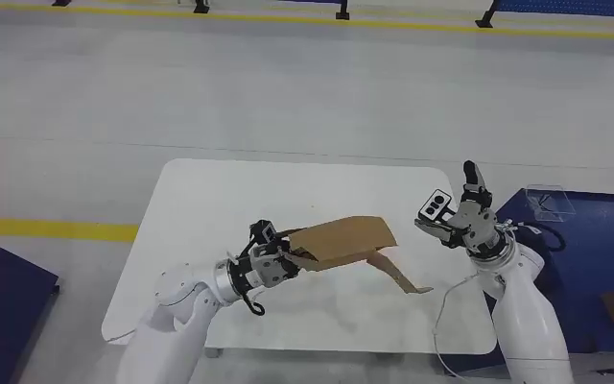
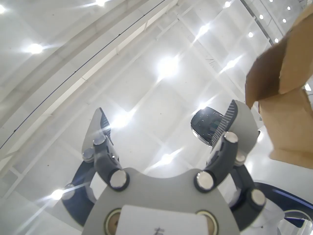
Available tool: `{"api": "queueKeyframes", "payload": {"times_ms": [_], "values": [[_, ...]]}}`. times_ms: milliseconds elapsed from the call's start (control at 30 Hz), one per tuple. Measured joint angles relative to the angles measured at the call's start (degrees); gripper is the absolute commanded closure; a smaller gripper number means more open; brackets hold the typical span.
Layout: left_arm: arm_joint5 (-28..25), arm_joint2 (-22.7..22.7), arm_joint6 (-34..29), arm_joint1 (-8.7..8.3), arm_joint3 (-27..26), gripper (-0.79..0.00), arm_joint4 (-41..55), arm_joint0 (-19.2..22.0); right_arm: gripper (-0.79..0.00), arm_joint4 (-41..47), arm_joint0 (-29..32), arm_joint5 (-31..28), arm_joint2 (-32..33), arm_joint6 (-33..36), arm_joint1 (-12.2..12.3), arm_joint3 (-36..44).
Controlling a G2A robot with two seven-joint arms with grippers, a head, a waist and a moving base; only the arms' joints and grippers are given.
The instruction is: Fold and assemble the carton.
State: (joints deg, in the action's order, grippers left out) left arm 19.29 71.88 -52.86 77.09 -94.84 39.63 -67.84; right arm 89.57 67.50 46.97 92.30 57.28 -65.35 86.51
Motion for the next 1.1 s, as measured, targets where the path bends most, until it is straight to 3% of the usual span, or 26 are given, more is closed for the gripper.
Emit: {"api": "queueKeyframes", "payload": {"times_ms": [100,233,300,567,767,1100], "values": [[2.19,-0.38,1.12,0.22,0.25,0.000,1.58,-0.57,-0.785,-0.01,0.13,-0.26,-0.08,-0.24,-0.01,0.35],[15.38,-0.79,3.39,0.49,1.96,0.000,14.36,1.43,-0.785,-2.76,1.08,-1.47,-0.05,-0.54,0.24,3.31],[16.72,-1.00,3.98,0.41,2.16,0.000,15.08,2.12,-0.785,-4.81,1.20,-2.24,0.11,0.56,0.43,3.87],[10.05,-3.53,-1.10,-0.46,1.76,0.000,7.27,1.99,-0.785,-13.16,1.34,-7.06,-1.49,7.08,1.53,4.93],[0.34,-4.62,-5.37,-1.32,1.08,0.000,-1.30,0.90,-0.785,-13.50,0.76,-7.53,-1.97,7.55,2.39,5.44],[2.95,-5.37,-6.51,-1.71,2.64,0.000,2.08,1.52,-0.785,-19.05,2.20,-10.82,-5.69,10.84,4.61,8.18]]}}
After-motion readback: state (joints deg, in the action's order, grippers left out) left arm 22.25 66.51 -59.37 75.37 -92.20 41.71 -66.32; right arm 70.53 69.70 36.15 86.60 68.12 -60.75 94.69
